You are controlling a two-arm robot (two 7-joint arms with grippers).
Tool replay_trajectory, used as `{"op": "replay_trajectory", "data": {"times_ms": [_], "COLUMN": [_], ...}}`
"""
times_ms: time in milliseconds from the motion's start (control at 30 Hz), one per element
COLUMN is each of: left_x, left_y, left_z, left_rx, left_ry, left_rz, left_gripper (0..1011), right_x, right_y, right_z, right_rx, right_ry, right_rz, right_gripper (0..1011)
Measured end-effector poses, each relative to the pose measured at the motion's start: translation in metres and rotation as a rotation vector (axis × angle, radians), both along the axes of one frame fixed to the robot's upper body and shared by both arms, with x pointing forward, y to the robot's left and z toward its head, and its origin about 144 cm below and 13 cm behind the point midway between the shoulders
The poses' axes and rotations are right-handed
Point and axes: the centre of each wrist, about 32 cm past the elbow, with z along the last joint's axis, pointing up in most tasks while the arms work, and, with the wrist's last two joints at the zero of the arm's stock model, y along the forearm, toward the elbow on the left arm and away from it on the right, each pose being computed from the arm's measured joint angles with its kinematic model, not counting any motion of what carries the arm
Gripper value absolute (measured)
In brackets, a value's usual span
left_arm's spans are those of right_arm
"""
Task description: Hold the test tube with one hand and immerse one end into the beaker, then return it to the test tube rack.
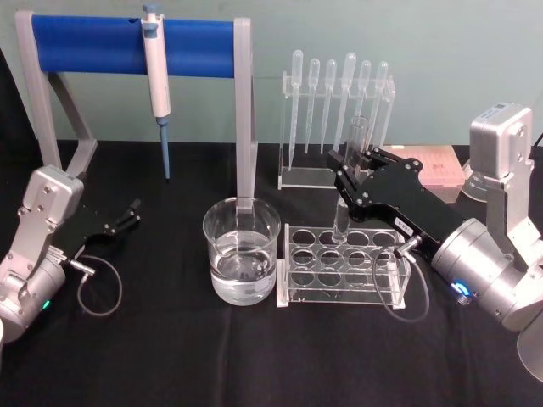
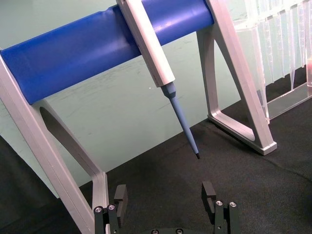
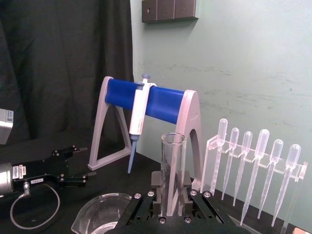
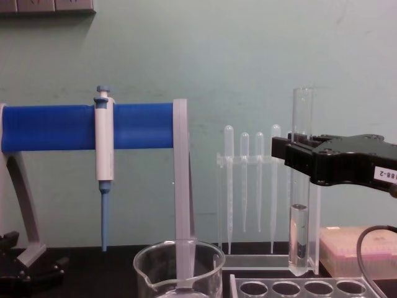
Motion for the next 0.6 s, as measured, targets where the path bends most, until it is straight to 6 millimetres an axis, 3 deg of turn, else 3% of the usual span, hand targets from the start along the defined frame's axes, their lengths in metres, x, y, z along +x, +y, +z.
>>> {"op": "replay_trajectory", "data": {"times_ms": [600], "left_x": [0.0000], "left_y": [0.0000], "left_z": [0.0000], "left_rx": [0.000], "left_ry": [0.000], "left_rz": [0.000], "left_gripper": [1000], "right_x": [0.0000], "right_y": [0.0000], "right_z": [0.0000], "right_rx": [0.000], "right_ry": [0.000], "right_rz": [0.000], "right_gripper": [225]}}
